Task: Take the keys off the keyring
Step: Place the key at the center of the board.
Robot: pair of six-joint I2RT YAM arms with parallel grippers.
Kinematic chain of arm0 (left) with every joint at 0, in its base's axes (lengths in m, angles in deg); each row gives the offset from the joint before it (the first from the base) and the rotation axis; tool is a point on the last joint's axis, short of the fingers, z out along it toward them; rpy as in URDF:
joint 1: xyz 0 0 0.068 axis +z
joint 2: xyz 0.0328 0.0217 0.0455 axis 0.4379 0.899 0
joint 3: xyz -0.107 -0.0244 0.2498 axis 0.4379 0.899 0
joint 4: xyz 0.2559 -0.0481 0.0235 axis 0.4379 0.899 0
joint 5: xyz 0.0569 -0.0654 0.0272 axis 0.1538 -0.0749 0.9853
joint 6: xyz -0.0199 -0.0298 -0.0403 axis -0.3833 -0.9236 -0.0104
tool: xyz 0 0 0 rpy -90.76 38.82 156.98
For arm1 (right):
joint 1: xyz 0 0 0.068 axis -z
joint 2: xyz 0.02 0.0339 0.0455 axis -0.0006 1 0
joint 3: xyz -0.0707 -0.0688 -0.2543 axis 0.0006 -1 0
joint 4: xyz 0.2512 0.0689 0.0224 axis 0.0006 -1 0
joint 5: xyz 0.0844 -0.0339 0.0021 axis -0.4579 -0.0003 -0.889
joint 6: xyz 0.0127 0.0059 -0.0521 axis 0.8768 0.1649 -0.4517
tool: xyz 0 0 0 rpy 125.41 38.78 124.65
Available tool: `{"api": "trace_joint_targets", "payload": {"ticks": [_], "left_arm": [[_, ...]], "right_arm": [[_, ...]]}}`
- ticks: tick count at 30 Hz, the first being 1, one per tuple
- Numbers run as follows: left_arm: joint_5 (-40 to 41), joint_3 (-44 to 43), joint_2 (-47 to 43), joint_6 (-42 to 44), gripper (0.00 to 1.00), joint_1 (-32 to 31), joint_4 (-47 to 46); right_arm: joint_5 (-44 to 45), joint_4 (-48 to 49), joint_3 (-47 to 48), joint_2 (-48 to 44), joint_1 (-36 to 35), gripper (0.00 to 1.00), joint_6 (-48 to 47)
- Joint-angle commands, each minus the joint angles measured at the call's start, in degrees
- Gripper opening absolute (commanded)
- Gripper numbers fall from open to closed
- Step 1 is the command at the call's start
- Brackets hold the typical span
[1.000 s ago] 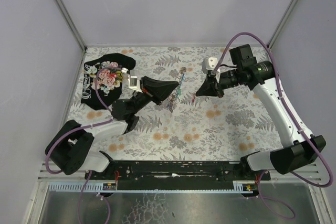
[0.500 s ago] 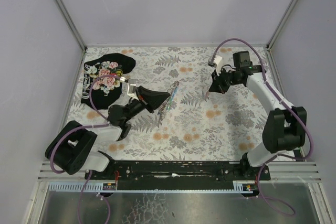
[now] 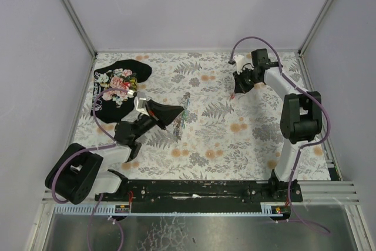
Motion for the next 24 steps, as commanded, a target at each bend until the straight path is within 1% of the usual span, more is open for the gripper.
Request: {"api": "trace_joint_targets", "payload": {"ticks": [1, 2, 3, 6, 7, 9, 10, 12, 14, 17, 21, 24], "left_arm": [[-0.24, 0.64, -1.72, -0.10, 0.00, 1.20, -1.22], [-0.30, 0.65, -1.81, -0.51, 0.00, 1.32, -1.36], [-0.38, 0.59, -1.88, -0.87, 0.00, 1.40, -1.31], [-0.57, 0.50, -2.61, -1.76, 0.00, 1.66, -0.42], [-0.75, 0.42, -2.84, -1.92, 0.00, 1.67, 0.05], [-1.14, 0.47, -3.29, -2.45, 0.00, 1.66, 1.16], [-1.36, 0.56, -3.33, -2.84, 0.00, 1.63, 1.36], [-1.60, 0.72, -3.20, -3.80, 0.00, 1.68, 1.35], [-1.48, 0.88, -3.11, -4.51, 0.00, 1.68, 1.64], [-1.10, 0.60, -3.09, -5.01, 0.00, 1.72, 3.91], [-0.96, 0.37, -2.64, -6.35, 0.00, 1.62, 5.10], [-1.02, 0.07, -2.80, -7.30, 0.00, 1.68, 6.21]], "right_arm": [[2.69, 3.55, 6.46, 3.26, -0.01, 0.04, 3.53], [2.96, 3.77, 7.92, 4.97, -0.01, 0.05, 4.08], [3.22, 3.56, 9.29, 6.30, 0.00, 0.08, 4.55], [2.92, 1.14, 15.19, 9.32, 0.31, 0.28, 5.89], [2.46, 0.74, 16.17, 9.35, 0.46, 0.32, 6.35], [1.03, 1.93, 14.98, 7.19, 0.88, 0.40, 7.09], [0.22, 3.44, 12.45, 5.56, 1.13, 0.43, 7.52], [-3.49, 6.07, 8.37, 1.67, 1.98, 0.45, 8.33], [-10.35, 6.60, 5.60, -1.75, 3.07, 0.45, 8.79], [-20.49, 6.95, 2.86, -6.88, 4.17, 0.45, 10.03], [-31.49, 6.56, 0.46, -14.05, 4.21, 0.45, 12.72], [-35.14, 7.13, -2.40, -20.97, 4.21, 0.46, 14.84]]}}
